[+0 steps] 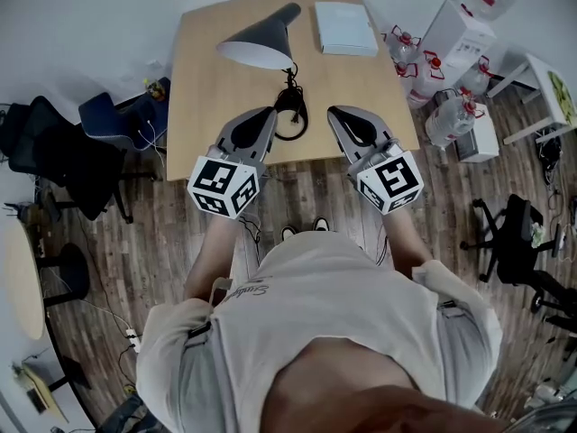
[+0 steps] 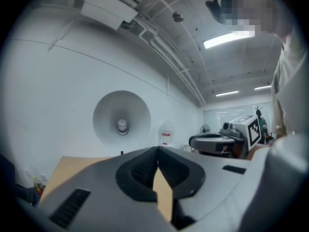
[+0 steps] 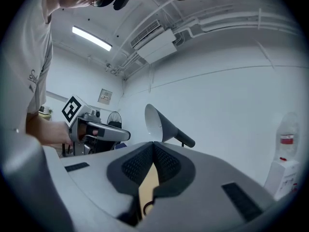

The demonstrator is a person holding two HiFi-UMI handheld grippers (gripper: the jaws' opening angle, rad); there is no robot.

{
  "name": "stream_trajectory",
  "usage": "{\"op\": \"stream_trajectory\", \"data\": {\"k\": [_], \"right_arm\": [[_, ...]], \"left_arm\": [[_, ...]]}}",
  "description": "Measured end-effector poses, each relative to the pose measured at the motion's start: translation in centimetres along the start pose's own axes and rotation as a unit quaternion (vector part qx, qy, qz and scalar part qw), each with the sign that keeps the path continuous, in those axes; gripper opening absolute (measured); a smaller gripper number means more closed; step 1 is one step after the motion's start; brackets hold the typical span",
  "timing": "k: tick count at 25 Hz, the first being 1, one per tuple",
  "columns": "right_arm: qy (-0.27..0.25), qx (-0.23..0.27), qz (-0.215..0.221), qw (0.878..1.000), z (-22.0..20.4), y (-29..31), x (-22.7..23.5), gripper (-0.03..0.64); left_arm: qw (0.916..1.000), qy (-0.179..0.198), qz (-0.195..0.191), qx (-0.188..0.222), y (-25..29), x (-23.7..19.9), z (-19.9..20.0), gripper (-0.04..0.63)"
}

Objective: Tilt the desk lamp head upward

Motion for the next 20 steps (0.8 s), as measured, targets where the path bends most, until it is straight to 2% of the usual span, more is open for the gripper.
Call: {"op": "stream_trajectory", "data": {"k": [5, 9, 12, 20], "right_arm": [[-0.012, 0.014, -0.008, 1.0, 0.7, -0.4, 1.1, -0.005], [-0.018, 0.03, -0.018, 0.999, 0.9, -1.1, 1.3, -0.005], [-0.015, 0.028, -0.017, 0.999, 0.8, -0.9, 1.4, -0.005], [0.004, 0.011, -0.011, 1.0, -0.4, 0.1, 1.6, -0.005]], "left_arm": [[0.9993, 0.014, 0.029, 0.02, 0.0, -0.4, 0.8, 0.014], [0.9978, 0.049, 0.044, 0.005, 0.1, 0.2, 0.2, 0.014], [0.9987, 0.04, 0.032, 0.005, 0.2, 0.5, 0.0, 0.014], [0.9992, 0.019, 0.034, 0.001, 0.3, -0.1, -0.9, 0.014]]}}
Point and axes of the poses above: the fingertips, and each gripper's own axes: y forward along the fingers, x to its right, z out of its top, the point moved 10 cm from there along -y, backward along the fingers, and after that the axes turned 9 degrees about z, right-handed, at the moved point
